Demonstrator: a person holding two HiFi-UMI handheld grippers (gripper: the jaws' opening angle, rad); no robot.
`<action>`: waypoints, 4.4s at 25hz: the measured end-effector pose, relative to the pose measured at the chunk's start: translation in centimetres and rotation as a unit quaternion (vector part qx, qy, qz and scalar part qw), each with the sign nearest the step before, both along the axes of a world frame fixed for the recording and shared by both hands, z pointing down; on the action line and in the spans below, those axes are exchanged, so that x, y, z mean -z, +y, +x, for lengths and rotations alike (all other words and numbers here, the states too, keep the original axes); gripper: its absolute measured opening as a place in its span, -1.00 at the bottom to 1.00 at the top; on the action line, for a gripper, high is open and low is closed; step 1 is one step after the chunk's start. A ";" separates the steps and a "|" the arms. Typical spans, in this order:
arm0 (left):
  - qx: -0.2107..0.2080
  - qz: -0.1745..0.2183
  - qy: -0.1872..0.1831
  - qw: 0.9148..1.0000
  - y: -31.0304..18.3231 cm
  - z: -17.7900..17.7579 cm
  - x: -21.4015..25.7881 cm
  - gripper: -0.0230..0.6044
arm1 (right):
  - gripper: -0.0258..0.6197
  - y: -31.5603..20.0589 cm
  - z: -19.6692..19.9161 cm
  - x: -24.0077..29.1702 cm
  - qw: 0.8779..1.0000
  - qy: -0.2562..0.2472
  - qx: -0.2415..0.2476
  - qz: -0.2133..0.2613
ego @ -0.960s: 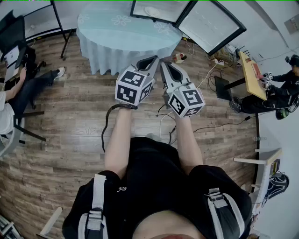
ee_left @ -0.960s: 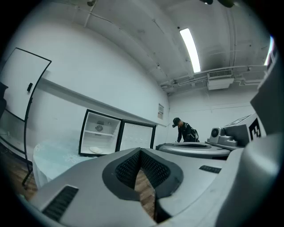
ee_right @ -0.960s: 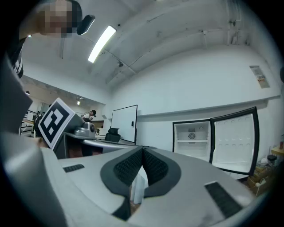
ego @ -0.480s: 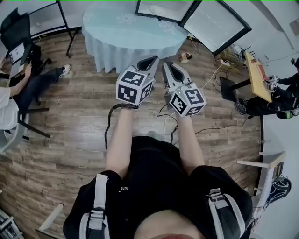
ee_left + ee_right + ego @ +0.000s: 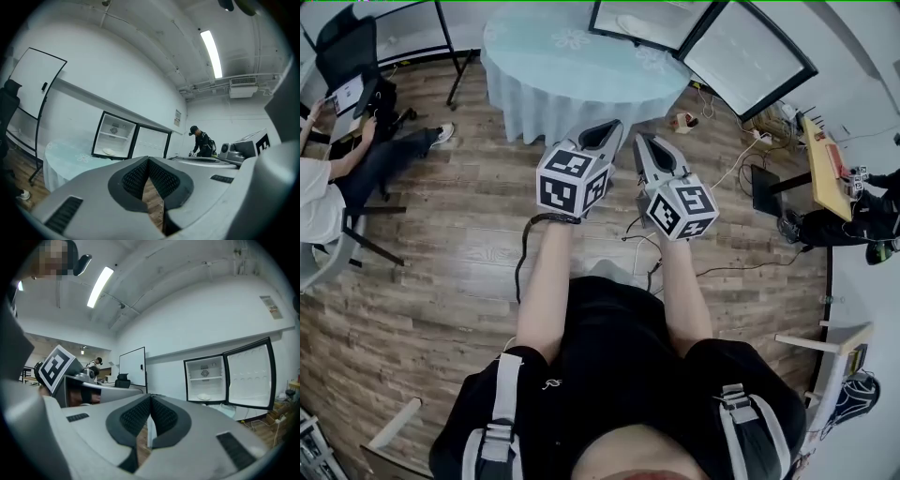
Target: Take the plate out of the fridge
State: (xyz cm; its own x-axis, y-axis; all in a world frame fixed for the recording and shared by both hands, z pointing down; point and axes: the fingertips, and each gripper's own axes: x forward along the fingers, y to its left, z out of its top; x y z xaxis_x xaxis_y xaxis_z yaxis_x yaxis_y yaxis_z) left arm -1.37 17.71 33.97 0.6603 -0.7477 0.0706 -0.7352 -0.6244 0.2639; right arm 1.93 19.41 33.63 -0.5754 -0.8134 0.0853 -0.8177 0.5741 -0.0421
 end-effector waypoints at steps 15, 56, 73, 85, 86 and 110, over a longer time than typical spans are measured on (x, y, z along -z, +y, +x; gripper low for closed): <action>0.010 -0.032 0.017 0.999 0.1 -2.2 -1.4 -0.92 | -0.91 -0.1 -2.0 -1.2 1.000 0.003 0.003 -0.016; 0.055 -0.132 0.018 0.990 -19.4 10.9 -8.0 -0.92 | -0.91 -21.4 13.9 -6.8 0.992 -0.069 0.003 -0.109; 0.044 -0.114 0.045 0.992 -26.2 15.2 -6.1 -0.92 | -0.91 -25.4 22.6 -6.2 0.992 -0.073 -0.052 -0.091; -0.009 -0.135 0.041 0.990 -34.4 18.9 -7.5 -0.92 | -0.91 -32.1 24.9 -7.9 0.983 -0.087 -0.095 -0.127; -0.010 -0.140 0.041 0.989 -35.2 18.7 -7.9 -0.92 | -0.91 -33.0 24.5 -8.2 0.983 -0.092 -0.094 -0.132; 0.045 -0.169 0.089 0.981 -53.6 4.6 -11.1 -0.92 | -0.91 -50.7 11.6 -10.4 0.984 -0.071 -0.046 -0.157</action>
State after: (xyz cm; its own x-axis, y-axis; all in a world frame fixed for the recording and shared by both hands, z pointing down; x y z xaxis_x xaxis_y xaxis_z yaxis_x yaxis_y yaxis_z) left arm 3.27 -35.89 45.11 0.6177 -0.7568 0.2138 -0.7062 -0.4142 0.5743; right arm 13.55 -31.24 44.06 -0.5250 -0.8091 0.2640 -0.8386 0.4387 -0.3230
